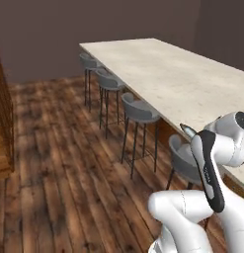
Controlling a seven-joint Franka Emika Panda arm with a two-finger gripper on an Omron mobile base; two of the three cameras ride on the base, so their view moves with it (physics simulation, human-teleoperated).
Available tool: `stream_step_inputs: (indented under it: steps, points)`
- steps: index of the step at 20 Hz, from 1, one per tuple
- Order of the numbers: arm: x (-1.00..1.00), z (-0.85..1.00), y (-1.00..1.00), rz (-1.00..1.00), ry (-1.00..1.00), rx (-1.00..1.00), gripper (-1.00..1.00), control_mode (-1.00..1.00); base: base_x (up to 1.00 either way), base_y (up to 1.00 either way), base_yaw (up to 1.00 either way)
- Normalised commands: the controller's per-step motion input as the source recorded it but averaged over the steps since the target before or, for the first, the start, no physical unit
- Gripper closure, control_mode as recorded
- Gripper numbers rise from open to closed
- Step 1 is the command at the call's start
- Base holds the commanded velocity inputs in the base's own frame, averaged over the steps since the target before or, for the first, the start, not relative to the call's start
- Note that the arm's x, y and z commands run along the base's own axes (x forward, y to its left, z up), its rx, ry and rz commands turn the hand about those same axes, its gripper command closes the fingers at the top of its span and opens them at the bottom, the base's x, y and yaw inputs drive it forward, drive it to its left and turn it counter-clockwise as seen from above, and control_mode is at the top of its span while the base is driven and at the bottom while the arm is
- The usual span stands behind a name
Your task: Place the fish on the rack of the oven, and slide the rack back inside. Close the oven door.
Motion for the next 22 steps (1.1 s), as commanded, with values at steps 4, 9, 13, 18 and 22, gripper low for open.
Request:
stream_step_inputs:
  steps: [4,9,13,18,22]
  points:
    - [0.0,0.0,0.0,0.0,0.0,0.0,1.0,1.0,0.57,0.33,0.61]
    - [0.0,0.0,0.0,0.0,0.0,0.0,1.0,1.0,0.56,0.3,0.63]
    - [0.0,0.0,0.0,0.0,0.0,0.0,1.0,1.0,0.56,0.27,0.62]
    - [0.0,0.0,0.0,0.0,0.0,0.0,1.0,1.0,0.59,0.21,0.56]
    - [0.0,0.0,0.0,0.0,0.0,0.0,1.0,1.0,0.55,0.21,0.57]
